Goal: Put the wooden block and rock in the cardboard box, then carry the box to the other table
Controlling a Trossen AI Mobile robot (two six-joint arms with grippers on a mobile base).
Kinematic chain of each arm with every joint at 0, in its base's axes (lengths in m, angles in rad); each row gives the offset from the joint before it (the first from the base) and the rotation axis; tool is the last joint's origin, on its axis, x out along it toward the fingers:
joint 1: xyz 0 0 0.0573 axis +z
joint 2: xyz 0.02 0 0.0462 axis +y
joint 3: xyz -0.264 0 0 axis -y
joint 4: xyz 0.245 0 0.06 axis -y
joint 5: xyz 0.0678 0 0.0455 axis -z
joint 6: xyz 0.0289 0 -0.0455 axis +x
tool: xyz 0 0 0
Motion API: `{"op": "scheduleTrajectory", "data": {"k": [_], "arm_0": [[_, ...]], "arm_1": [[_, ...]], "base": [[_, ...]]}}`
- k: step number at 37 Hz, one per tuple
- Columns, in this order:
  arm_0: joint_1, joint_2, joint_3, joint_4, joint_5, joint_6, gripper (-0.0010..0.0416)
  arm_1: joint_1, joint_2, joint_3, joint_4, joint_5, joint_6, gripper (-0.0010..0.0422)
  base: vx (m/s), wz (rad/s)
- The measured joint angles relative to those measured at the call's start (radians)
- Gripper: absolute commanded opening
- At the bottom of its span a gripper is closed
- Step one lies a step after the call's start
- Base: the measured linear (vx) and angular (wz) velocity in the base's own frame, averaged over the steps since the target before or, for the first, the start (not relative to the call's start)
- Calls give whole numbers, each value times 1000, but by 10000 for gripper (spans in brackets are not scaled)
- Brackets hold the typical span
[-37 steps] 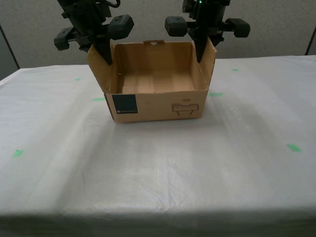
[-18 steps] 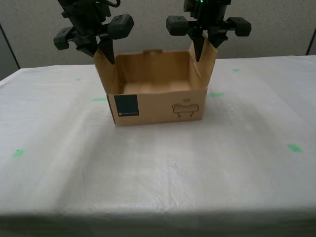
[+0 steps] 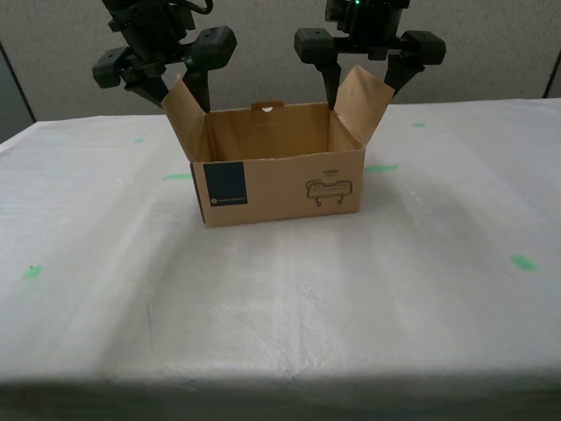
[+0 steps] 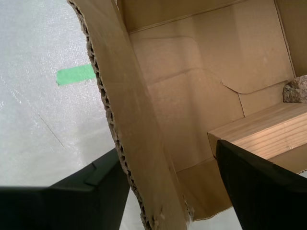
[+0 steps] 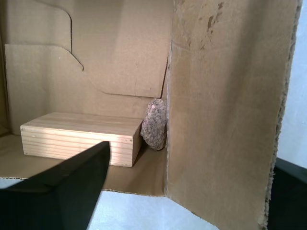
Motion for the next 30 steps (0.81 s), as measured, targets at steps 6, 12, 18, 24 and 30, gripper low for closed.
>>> {"op": "scheduleTrajectory", "data": {"k": [6, 12, 18, 24, 30], "arm_0": [[1, 0, 0, -8, 0, -21, 377], [2, 0, 0, -16, 0, -24, 371], [1, 0, 0, -33, 0, -25, 392], [0, -4, 0, -49, 1, -38, 401], [0, -29, 0, -57, 2, -39, 399]], "arm_1": [[1, 0, 0, -2, 0, 0, 282], [4, 0, 0, -3, 0, -13, 306], [6, 0, 0, -6, 0, -13, 322], [6, -1, 25, -34, 0, -13, 320], [7, -22, 57, -62, 0, -12, 312]], "base": [[0, 0], [0, 0], [0, 0], [0, 0], [0, 0]]}}
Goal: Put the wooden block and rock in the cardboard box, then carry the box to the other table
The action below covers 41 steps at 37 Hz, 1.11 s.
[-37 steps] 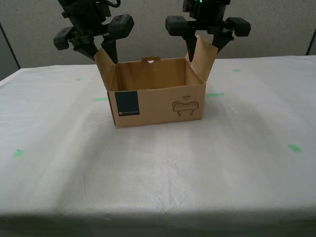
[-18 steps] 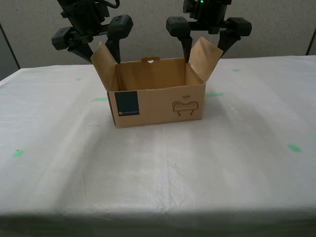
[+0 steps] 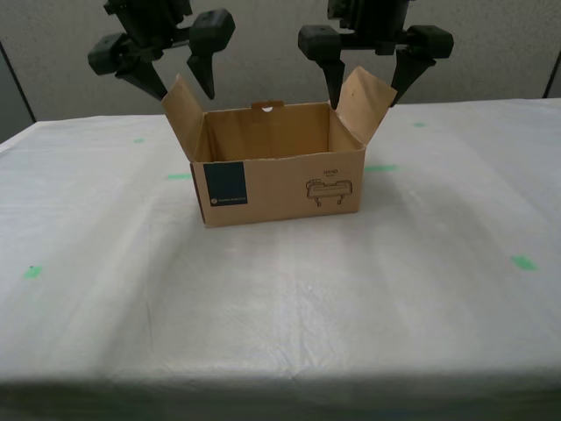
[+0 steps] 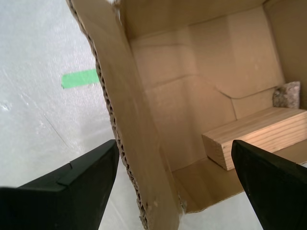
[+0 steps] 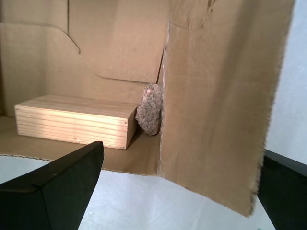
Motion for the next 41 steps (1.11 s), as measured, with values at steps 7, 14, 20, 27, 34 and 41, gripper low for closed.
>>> {"op": "scheduleTrajectory", "data": {"k": [7, 14, 20, 27, 34, 41], "arm_0": [[2, -73, 0, -4, 0, -19, 399], [2, -169, -3, -22, 18, -28, 399], [2, -262, -3, -30, 52, -34, 401], [2, -376, -3, -46, 55, -41, 399], [3, -480, -3, -83, 57, -48, 399], [10, -562, -15, -146, 58, -55, 399]], "arm_1": [[2, -53, 8, -36, 0, 12, 309], [2, -118, 3, -89, 0, 21, 309], [3, -196, 3, -129, 0, 29, 309], [2, -316, -2, -167, 0, 36, 309], [2, -462, -52, -173, -1, 28, 309], [2, -581, -97, -222, -1, 24, 309]], "base": [[0, 0], [0, 0], [0, 0], [0, 0], [0, 0], [0, 0]]}}
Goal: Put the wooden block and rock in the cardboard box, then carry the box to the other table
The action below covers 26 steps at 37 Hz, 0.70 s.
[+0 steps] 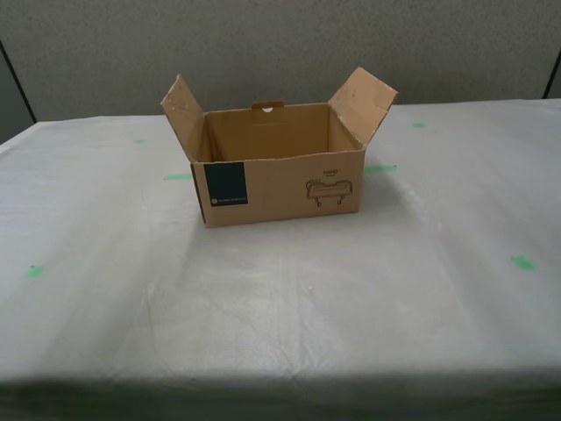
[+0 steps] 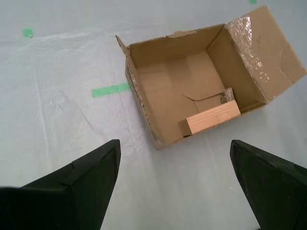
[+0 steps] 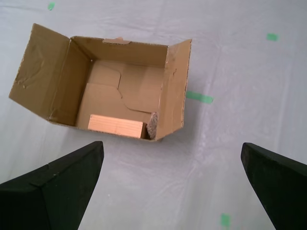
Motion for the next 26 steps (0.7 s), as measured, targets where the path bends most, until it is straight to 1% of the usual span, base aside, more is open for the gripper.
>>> {"op": "scheduleTrajectory", "data": {"k": [3, 8, 15, 17, 21, 26], "arm_0": [[6, -44, -39, -3, 0, -1, 399], [13, -123, -137, 2, 0, 1, 400], [16, -226, -279, 8, 0, 27, 399], [18, -251, -314, 11, 0, 30, 399], [18, -292, -369, 23, 0, 32, 400], [19, -327, -418, 48, 0, 45, 399]], "arm_1": [[0, -38, -11, -16, 0, -4, 309], [-1, -105, -43, -36, 0, -16, 309], [-2, -185, -123, -47, 0, -31, 309], [-2, -205, -151, -46, 0, -31, 309], [-2, -242, -205, -40, 0, -35, 309], [-3, -273, -266, -39, 0, -44, 309]], "base": [[0, 0], [0, 0], [0, 0], [0, 0], [0, 0], [0, 0]]}}
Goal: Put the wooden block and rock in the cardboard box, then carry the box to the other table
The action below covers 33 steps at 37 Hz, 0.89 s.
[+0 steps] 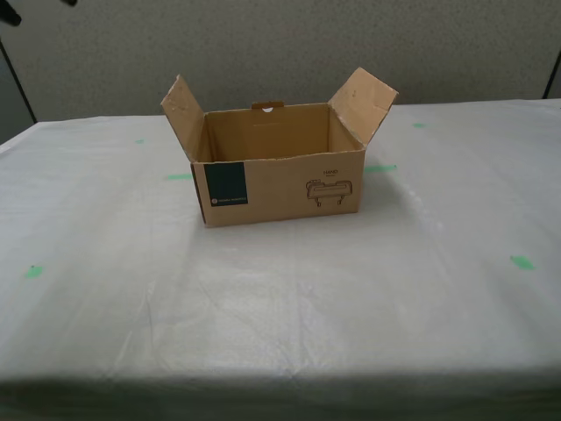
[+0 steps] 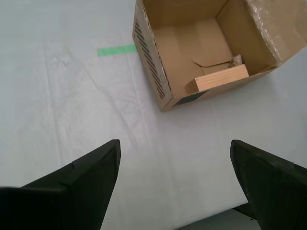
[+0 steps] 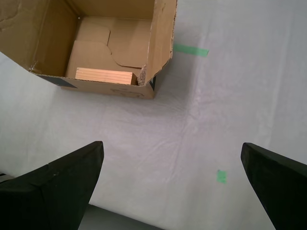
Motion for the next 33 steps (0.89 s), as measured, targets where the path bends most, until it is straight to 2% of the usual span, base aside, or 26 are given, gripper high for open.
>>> {"op": "scheduleTrajectory", "data": {"k": [7, 33], "arm_0": [[1, -16, -27, 10, 0, 3, 399], [2, -17, -33, 16, 0, 4, 399]], "arm_1": [[0, -27, -45, 0, 0, -2, 309], [0, -35, -46, -2, 0, 11, 309]], "base": [[0, 0], [0, 0]]}}
